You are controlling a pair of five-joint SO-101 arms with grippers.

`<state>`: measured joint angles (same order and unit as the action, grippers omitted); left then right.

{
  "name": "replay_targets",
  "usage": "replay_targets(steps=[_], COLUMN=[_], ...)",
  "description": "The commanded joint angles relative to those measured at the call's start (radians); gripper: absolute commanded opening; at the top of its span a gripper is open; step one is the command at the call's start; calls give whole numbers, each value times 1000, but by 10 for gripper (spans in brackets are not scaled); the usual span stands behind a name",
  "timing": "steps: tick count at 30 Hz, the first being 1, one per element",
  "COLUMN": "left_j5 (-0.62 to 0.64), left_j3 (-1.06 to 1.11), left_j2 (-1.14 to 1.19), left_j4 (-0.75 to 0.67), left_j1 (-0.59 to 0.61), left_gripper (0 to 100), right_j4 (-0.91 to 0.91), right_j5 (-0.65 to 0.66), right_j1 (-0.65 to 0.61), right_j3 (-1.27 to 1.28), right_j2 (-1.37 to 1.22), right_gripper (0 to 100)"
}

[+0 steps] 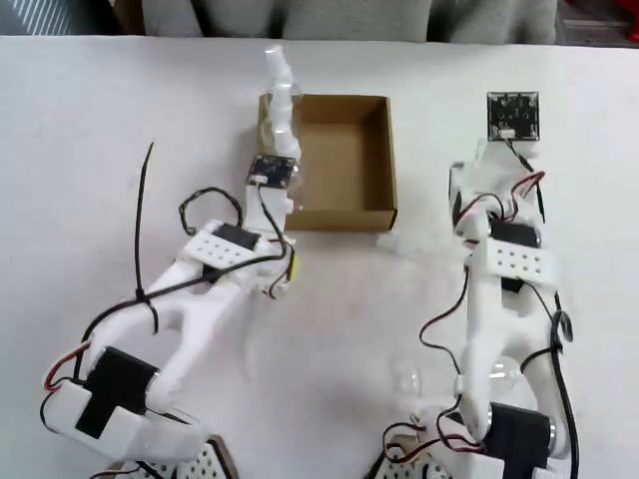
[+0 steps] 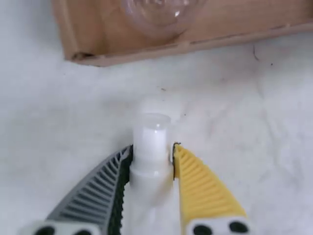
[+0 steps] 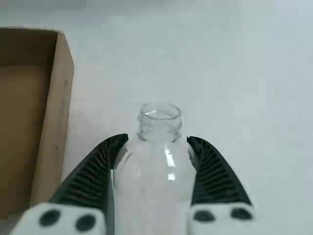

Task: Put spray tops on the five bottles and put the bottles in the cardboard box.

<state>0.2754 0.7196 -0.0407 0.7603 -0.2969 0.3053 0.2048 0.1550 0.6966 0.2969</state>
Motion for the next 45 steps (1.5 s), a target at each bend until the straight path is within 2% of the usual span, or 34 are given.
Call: replay_targets(steps=[1,7,12,18,23,26,30,34,38,40,45], left_j5=[-8,-8,-8,-8,-8,-8,-8,-8,-5,-3,-5], left_j3=[-54,-15,61,169,192,193,193,181,153,121,15], left_j2=[-10,-82,-197,-272,-325,-357,-435,-607,-819,-908,-1038], left_j4=[-9,-15,-35,-167,-184,-180,-175,-91,-66,-84,-261], left_j1=[10,10,4,2,8,12,12,10,8,5,1], left_gripper=[20,20,20,20,20,20,20,20,20,20,20], right_j4=[-179,-295,-410,-414,-412,-329,-84,117,140,140,154], right_j5=[-9,-14,-149,-170,-166,-167,-172,-187,-298,-313,-313], right_j1=[-8,-30,-59,-102,-174,-223,-303,-378,-407,-410,-446], right_j3=[9,184,408,609,795,868,888,884,907,941,994], right_j2=[58,236,478,745,997,1155,1371,1521,1477,1498,1503], right_gripper=[18,16,16,16,16,15,15,15,15,15,15])
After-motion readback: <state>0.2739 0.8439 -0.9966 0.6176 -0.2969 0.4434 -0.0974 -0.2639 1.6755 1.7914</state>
